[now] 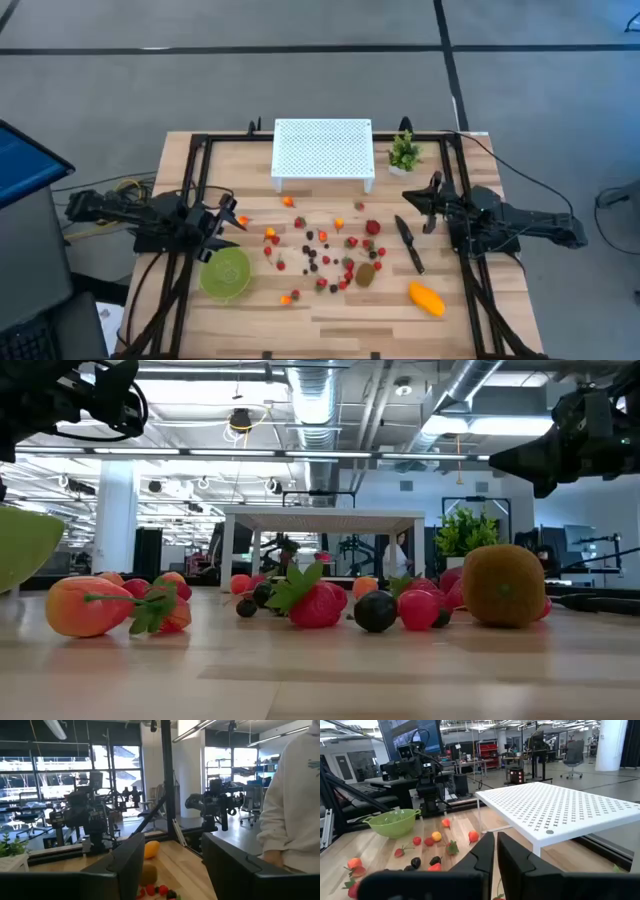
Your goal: Pick & Place Fruit
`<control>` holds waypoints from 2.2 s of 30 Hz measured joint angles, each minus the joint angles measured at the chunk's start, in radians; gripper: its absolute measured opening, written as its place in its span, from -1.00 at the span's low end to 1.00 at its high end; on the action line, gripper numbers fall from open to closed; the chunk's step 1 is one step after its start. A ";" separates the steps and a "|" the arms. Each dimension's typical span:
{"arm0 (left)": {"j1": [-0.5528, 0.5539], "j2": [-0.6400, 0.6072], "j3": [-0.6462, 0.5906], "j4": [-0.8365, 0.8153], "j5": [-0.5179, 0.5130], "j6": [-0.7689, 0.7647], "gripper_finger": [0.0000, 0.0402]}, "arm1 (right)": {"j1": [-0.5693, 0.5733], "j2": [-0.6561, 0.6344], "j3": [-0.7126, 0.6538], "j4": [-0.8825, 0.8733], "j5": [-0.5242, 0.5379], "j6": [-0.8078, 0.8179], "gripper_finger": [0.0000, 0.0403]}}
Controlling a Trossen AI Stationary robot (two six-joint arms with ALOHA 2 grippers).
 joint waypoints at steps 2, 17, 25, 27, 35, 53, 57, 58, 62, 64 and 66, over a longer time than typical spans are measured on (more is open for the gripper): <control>0.000 0.000 0.000 0.000 0.000 0.000 -0.05 | 0.000 0.000 0.000 0.000 0.000 0.000 -0.92; 0.000 0.000 0.000 0.000 0.000 0.000 -0.05 | 0.000 0.000 0.000 0.000 0.000 0.000 -0.92; 0.000 0.000 0.000 0.000 0.000 0.000 -0.05 | 0.000 0.000 0.000 0.000 0.000 0.000 -0.92; 0.000 0.000 0.000 0.000 0.000 0.000 -0.05 | 0.000 0.000 0.000 0.000 0.000 0.000 -0.92; 0.000 0.000 0.000 0.000 0.000 0.000 -0.05 | 0.000 0.000 0.000 0.000 0.000 0.000 -0.92; 0.000 0.000 0.000 0.093 -0.099 -0.103 -0.05 | -0.002 0.000 0.000 0.001 0.000 0.000 -0.92; 0.000 0.000 0.000 0.211 -0.109 -0.116 -0.05 | -0.004 0.000 0.000 0.058 0.001 0.006 -0.92; 0.000 0.000 0.000 0.259 -0.109 -0.115 -0.05 | -0.004 0.000 0.000 0.082 0.001 0.031 -0.92; 0.000 0.000 0.000 0.465 -0.121 -0.103 -0.05 | -0.001 0.000 0.000 0.206 0.002 0.151 -0.92; 0.000 0.000 0.000 0.556 -0.121 -0.105 -0.05 | -0.004 0.000 0.000 0.266 0.006 0.155 -0.92; 0.000 0.000 0.000 0.623 -0.121 -0.107 -0.05 | -0.009 0.000 0.000 0.322 0.008 0.157 -0.92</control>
